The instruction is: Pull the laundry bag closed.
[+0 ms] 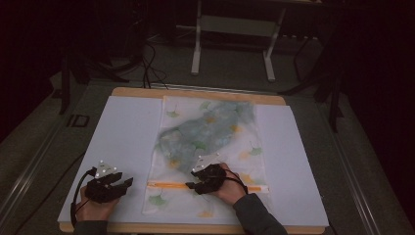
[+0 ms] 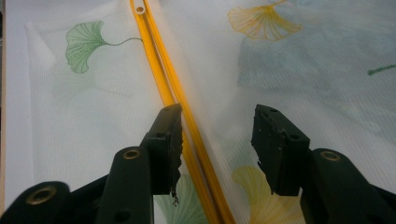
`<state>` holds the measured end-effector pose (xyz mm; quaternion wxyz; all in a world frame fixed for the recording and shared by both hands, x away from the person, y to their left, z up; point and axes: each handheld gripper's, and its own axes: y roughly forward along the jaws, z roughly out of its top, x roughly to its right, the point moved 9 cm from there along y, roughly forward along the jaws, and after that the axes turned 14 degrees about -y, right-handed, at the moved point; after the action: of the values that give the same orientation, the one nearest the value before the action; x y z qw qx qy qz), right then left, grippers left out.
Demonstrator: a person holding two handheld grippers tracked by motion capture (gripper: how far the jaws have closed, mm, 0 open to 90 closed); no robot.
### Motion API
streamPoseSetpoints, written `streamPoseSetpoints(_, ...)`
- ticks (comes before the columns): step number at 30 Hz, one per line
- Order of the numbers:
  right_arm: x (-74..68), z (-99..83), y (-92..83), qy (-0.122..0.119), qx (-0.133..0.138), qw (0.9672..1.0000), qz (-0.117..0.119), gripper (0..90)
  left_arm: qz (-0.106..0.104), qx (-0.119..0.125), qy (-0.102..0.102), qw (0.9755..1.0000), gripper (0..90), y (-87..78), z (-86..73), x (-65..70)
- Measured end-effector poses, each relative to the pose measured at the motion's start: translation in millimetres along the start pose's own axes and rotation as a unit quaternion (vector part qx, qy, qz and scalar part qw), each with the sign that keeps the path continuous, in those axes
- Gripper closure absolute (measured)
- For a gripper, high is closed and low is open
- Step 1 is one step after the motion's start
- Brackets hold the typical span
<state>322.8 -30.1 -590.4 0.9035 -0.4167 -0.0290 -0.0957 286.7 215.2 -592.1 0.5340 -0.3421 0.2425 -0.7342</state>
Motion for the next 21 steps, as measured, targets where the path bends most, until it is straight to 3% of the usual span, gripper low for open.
streamPoseSetpoints(21, -8.8, 22.0, 16.7, -0.022, 0.008, 0.9996, 0.014, 57.4, 0.001, -0.001, -0.001, 1.0, 51.1, 0.1, -0.1, -0.5)
